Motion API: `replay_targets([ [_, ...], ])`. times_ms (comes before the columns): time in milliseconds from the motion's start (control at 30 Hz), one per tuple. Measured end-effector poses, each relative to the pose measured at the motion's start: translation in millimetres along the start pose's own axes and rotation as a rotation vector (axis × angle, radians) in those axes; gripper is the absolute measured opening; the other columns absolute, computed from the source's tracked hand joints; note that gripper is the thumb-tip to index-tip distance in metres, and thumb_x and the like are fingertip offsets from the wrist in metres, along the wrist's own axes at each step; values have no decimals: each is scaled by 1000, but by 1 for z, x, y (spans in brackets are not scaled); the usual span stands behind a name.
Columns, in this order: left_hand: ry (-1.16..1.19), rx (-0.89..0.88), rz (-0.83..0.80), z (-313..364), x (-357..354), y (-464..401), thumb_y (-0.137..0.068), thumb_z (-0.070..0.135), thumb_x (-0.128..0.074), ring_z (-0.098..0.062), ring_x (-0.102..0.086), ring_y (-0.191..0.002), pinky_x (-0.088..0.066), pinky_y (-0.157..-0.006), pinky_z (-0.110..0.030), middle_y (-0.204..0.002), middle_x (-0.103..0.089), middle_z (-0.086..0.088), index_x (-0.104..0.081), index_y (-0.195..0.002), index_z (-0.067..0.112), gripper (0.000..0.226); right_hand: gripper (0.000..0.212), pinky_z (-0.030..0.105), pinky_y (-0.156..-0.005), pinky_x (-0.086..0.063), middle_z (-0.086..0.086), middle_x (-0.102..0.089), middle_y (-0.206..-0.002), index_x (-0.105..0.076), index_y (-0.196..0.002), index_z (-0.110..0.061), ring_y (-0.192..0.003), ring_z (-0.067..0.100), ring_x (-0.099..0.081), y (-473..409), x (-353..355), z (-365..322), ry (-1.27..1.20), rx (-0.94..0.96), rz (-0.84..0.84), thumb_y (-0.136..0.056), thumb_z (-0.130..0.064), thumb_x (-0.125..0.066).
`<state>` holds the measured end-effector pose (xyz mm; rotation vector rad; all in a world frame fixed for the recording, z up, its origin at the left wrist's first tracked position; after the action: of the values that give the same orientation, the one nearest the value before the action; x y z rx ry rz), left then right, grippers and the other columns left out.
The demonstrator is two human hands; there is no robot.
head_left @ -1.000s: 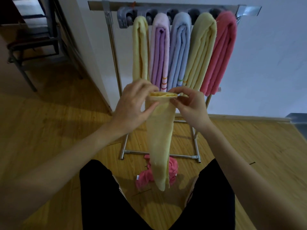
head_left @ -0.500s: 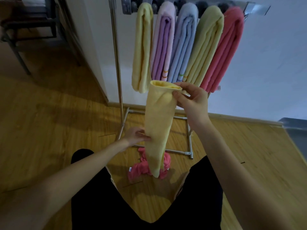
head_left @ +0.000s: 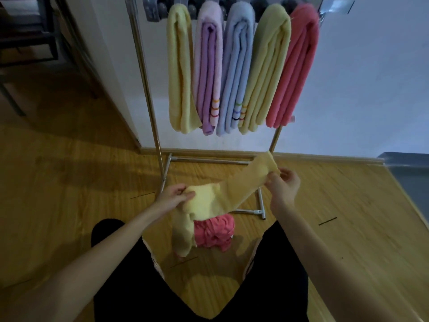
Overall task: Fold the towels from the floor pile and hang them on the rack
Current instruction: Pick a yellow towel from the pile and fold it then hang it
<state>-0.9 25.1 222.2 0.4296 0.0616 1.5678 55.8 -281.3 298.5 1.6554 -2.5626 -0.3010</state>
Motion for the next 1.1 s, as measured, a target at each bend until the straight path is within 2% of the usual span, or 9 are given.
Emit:
replay_targets([
  [133,-160,-166,-133,65,-5,21,-88,16,-65,0,-58,-68,-42,-62,-10,-75,-61,6,-65,-83,9,9,24,38,-63,-53,20,-56,-104,-47,-104,-7,-82,27,-58,1,-2,78,219,-223,-101,-82,3,-52],
  [233,-252,-252,-274,106,-15,40,-88,12,-64,2,-56,-67,-40,-62,-9,-69,-60,14,-66,-78,15,11,32,32,-61,-49,13,-54,-96,-48,-113,-5,-76,21,-54,16,-18,110,537,-382,-385,-82,1,-57],
  [333,-339,-293,-391,132,-23,55,-88,15,-65,0,-60,-76,-44,-67,-13,-75,-64,15,-67,-83,18,7,39,30,-68,-46,9,-50,-112,-44,-124,-7,-91,19,-51,30,-42,104,931,-197,-634,-87,-7,-59],
  [433,-379,-343,-433,149,-24,64,-83,30,-66,-12,-63,-81,-47,-71,-20,-83,-66,2,-69,-88,10,21,34,20,-76,-45,8,-57,-112,-52,-121,-8,-106,22,-57,47,-79,60,680,124,-745,-89,3,-48],
  [500,-391,-350,-453,153,-25,66,-79,39,-65,-18,-63,-83,-48,-72,-23,-85,-66,-6,-69,-90,8,34,44,18,-85,-48,9,-63,-113,-57,-118,-7,-109,19,-59,73,-104,37,366,102,-973,-82,12,-41],
  [600,-391,-342,-462,155,-25,67,-81,32,-66,-12,-63,-79,-47,-70,-20,-81,-65,1,-70,-88,10,23,53,41,-104,-43,15,-60,-124,-56,-123,-4,-122,29,-53,117,-130,16,190,27,-1315,-71,-3,-47],
  [667,-399,-348,-457,156,-24,68,-82,26,-65,-7,-61,-76,-45,-68,-18,-78,-64,7,-69,-86,10,17,51,48,-104,-41,21,-58,-123,-54,-123,0,-122,38,-50,135,-138,12,193,26,-1458,-72,-7,-54],
  [867,-378,-322,-410,150,-12,66,-81,30,-65,-15,-61,-76,-46,-66,-23,-82,-64,-11,-67,-91,1,31,4,30,-79,-45,1,-65,-84,-65,-87,-5,-85,15,-59,127,-139,-2,281,91,-1447,-85,-7,-67],
  [1100,-370,-267,-324,137,2,59,-80,39,-72,-16,-63,-70,-45,-59,-23,-80,-67,-18,-70,-92,-1,41,11,27,-71,-40,7,-56,-81,-59,-86,-7,-79,19,-53,102,-134,-15,309,79,-1369,-84,-16,-64],
])
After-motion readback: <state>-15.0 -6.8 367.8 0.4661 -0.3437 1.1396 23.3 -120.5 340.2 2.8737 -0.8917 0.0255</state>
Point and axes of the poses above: each hand's wrist, its own y-axis away from the middle knuckle, its own x-axis out of the back of the hand, z = x × y, the point moved 10 cm from there along -y, towards the middle knuckle
